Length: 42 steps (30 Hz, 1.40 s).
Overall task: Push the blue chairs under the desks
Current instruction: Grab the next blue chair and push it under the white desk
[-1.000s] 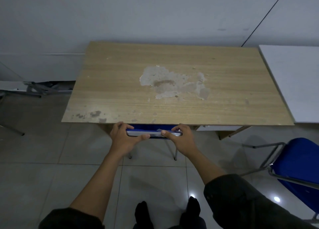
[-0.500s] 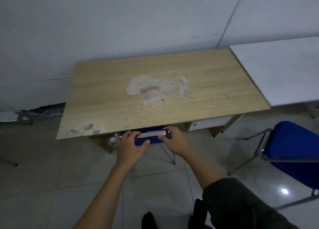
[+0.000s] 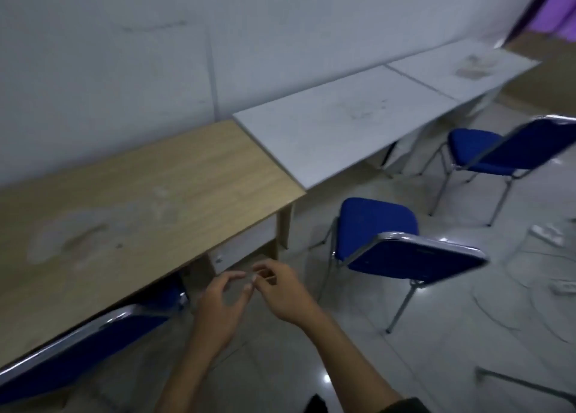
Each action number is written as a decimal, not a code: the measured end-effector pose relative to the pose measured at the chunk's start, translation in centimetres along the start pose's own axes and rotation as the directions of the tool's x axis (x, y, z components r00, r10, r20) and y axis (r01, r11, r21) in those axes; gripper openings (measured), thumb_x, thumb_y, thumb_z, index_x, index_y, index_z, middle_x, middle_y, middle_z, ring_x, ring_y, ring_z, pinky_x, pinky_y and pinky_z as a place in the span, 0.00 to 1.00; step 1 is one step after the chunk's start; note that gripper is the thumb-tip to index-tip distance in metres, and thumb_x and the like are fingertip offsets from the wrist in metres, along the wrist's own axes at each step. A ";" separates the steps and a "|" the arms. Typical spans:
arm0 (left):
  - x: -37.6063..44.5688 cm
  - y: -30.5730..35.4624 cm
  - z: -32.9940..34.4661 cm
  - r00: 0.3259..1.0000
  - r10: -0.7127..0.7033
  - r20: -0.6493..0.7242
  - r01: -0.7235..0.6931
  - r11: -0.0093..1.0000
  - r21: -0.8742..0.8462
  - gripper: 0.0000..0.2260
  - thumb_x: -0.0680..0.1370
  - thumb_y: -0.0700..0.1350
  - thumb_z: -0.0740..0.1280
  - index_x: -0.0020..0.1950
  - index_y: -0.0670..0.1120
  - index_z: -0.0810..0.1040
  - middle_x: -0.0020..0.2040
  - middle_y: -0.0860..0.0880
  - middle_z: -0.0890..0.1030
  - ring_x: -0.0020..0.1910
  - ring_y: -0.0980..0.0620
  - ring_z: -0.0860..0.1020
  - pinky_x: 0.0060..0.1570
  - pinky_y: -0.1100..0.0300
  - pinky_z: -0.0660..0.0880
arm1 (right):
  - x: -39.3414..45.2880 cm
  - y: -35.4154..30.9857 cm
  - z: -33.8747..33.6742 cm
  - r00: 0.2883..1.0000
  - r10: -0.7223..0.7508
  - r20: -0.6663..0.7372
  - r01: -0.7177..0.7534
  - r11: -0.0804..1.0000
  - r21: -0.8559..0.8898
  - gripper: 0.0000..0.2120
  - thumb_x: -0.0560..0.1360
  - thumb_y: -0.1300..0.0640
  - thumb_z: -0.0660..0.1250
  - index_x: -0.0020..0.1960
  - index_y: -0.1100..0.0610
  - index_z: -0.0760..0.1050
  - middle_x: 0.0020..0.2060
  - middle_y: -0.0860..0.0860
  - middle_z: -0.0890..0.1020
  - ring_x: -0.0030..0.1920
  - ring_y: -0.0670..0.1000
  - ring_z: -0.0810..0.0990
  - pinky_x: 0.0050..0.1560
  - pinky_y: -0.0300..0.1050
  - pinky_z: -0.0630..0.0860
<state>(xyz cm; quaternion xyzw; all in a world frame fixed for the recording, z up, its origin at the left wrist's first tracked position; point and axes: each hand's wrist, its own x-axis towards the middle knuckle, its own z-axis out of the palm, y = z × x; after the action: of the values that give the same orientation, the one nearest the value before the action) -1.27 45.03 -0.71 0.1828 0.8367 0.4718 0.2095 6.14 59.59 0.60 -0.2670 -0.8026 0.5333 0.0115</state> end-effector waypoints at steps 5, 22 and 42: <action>0.4 5.3 11.5 0.979 0.058 0.195 -0.035 0.992 -0.118 0.04 0.78 0.48 0.75 0.49 0.57 0.83 0.48 0.60 0.86 0.54 0.59 0.83 0.56 0.51 0.80 | -3.9 5.9 -11.5 0.981 0.124 -0.151 -0.114 0.991 0.076 0.12 0.84 0.53 0.67 0.66 0.53 0.79 0.56 0.49 0.82 0.56 0.46 0.81 0.54 0.40 0.79; 11.2 19.9 39.6 0.833 0.188 0.520 -0.226 0.974 0.010 0.03 0.80 0.51 0.71 0.54 0.59 0.80 0.56 0.59 0.81 0.55 0.63 0.77 0.52 0.62 0.72 | -2.4 22.9 -37.8 0.776 0.369 -0.511 -0.410 0.911 0.036 0.15 0.83 0.49 0.67 0.69 0.50 0.77 0.64 0.46 0.78 0.62 0.46 0.78 0.60 0.39 0.72; 11.4 21.8 50.0 0.983 -0.081 0.162 -0.052 0.731 0.680 0.18 0.77 0.65 0.62 0.48 0.54 0.85 0.42 0.55 0.85 0.41 0.56 0.80 0.56 0.53 0.77 | 2.2 34.6 -45.9 0.965 -0.079 -0.250 -0.087 0.803 -0.590 0.18 0.77 0.41 0.59 0.33 0.49 0.70 0.28 0.45 0.74 0.26 0.46 0.71 0.27 0.47 0.74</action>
<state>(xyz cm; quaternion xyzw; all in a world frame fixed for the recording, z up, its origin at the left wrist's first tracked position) 17.65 97.03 -7.22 0.2823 0.9301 0.1119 0.2065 32.59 109.53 -10.05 -0.3268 -0.9200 0.2142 0.0317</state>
